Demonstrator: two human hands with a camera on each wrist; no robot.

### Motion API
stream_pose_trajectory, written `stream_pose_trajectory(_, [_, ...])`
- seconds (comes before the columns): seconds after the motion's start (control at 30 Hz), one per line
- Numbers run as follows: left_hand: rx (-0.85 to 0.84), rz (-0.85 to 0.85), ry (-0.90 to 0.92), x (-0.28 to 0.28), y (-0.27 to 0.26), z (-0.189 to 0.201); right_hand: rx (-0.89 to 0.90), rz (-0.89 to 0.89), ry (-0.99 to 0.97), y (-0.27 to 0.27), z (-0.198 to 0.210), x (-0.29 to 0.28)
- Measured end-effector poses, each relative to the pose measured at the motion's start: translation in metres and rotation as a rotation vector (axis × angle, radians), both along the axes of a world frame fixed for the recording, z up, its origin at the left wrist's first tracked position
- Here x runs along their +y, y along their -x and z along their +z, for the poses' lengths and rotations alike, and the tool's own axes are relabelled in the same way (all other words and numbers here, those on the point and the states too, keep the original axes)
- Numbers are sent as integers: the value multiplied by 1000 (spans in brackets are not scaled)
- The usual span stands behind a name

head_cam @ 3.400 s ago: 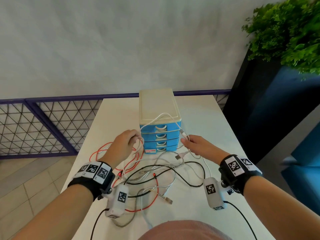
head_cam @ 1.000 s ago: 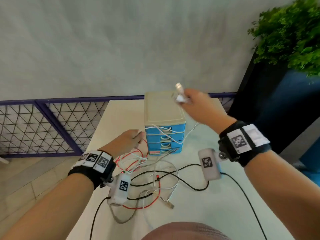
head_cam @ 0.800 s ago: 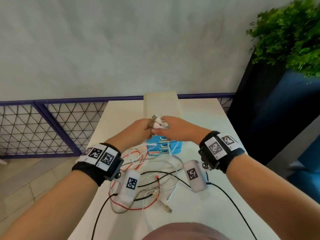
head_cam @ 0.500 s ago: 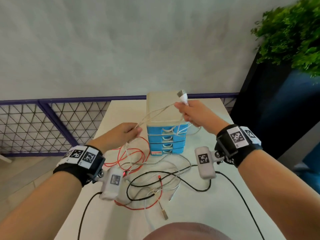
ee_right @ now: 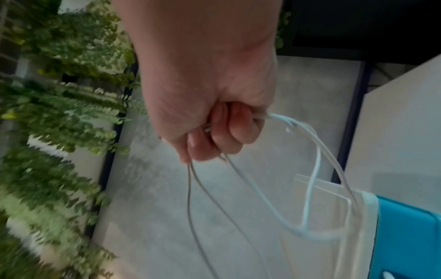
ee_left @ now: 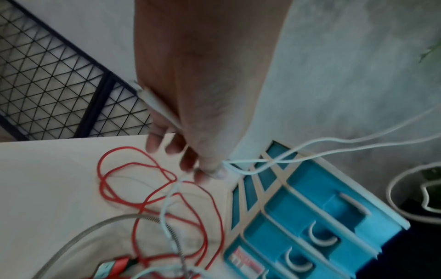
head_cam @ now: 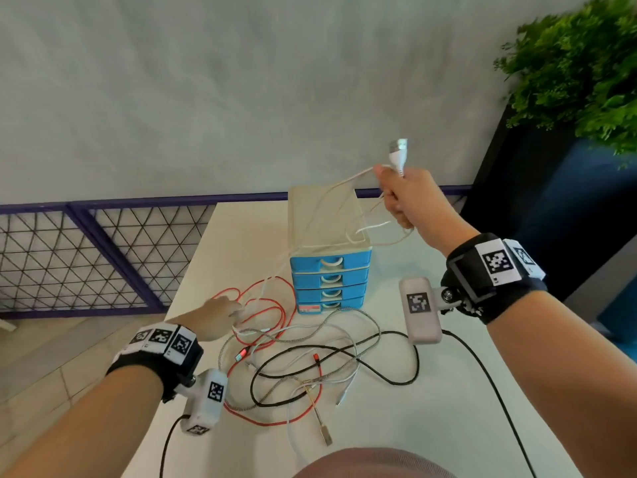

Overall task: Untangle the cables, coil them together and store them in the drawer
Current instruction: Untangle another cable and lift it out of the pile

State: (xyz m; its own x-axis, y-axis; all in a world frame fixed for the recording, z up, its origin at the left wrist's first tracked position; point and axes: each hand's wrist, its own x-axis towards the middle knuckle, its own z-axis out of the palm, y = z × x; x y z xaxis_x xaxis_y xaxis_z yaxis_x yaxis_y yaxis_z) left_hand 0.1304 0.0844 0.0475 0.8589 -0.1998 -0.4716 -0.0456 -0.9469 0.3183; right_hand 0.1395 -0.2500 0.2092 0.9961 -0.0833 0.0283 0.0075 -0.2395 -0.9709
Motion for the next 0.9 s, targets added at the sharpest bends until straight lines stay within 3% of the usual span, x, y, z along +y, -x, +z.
stream_pose_trajectory(0.1, [-92, 215, -16, 16, -24, 21, 105, 289, 297, 7, 2, 14])
stream_pose_trajectory(0.2, [-231, 511, 200, 28, -49, 49, 142, 523, 497, 18, -1, 28])
stream_pose_trajectory(0.27, [-351, 618, 279, 27, -64, 68, 119, 556, 505, 23, -7, 38])
stream_pose_trajectory(0.33, [-431, 668, 358, 24, -76, 81, 134, 535, 388, 23, -16, 46])
stream_pose_trajectory(0.4, [-409, 650, 354, 22, -83, 80, 165, 511, 203, 21, -26, 53])
stream_pose_trajectory(0.5, [-260, 565, 211, 19, -79, 63, 176, 452, 22, 17, -38, 55])
stream_pose_trajectory(0.67, [-75, 298, 67, -5, -38, 17, 175, 281, 18, 14, -54, 51])
stream_pose_trajectory(0.8, [-171, 211, 151, -23, -9, -14, 145, 229, -21, 15, -63, 47])
stream_pose_trajectory(0.9, [25, -12, 84, -41, 17, -35, 135, 208, -54, 15, -67, 45])
